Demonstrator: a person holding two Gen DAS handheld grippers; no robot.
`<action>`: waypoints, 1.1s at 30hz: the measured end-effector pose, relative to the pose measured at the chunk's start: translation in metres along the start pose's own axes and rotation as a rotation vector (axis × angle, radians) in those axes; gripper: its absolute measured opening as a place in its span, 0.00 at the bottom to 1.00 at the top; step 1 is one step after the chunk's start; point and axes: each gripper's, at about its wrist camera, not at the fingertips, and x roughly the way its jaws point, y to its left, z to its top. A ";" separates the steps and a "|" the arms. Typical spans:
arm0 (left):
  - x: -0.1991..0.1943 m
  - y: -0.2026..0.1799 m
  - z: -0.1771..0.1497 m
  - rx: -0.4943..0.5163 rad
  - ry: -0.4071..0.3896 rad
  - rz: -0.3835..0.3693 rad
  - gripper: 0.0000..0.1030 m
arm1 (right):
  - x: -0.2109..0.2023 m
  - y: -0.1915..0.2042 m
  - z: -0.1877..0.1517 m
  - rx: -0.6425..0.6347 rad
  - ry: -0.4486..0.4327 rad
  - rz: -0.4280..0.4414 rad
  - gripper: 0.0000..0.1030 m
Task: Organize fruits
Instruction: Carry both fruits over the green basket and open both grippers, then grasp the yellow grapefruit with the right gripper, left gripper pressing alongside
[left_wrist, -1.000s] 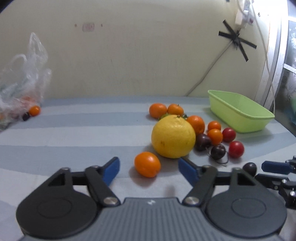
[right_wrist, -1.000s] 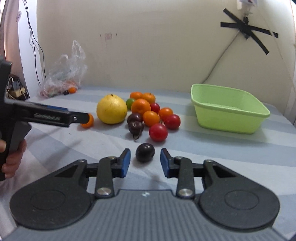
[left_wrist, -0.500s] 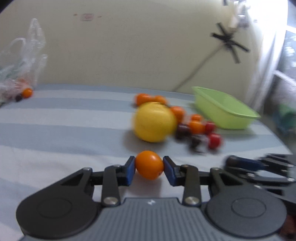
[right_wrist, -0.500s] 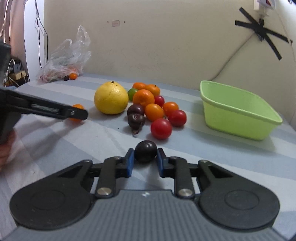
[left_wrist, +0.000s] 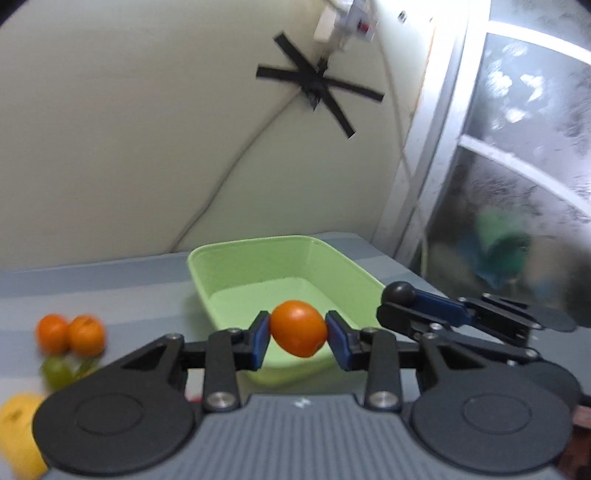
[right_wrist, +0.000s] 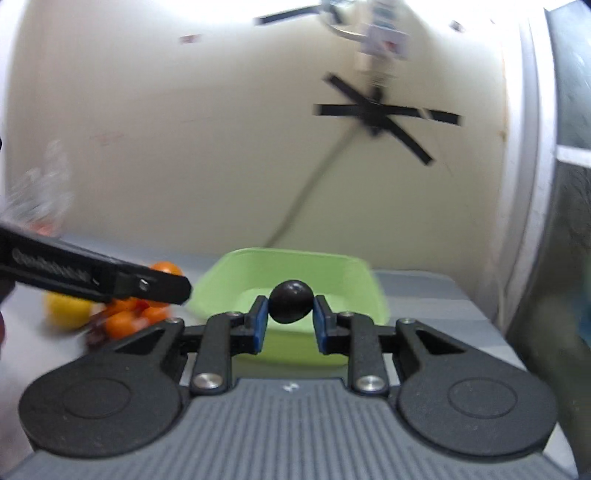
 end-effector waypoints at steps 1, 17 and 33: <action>0.012 -0.001 0.002 -0.006 0.013 0.005 0.32 | 0.009 -0.005 0.000 0.005 0.008 -0.009 0.28; -0.014 -0.003 0.009 -0.053 -0.033 0.007 0.47 | 0.009 -0.016 -0.014 0.035 -0.046 -0.063 0.40; -0.186 0.146 -0.064 -0.385 -0.250 0.186 0.75 | -0.009 0.136 -0.005 -0.183 -0.020 0.398 0.76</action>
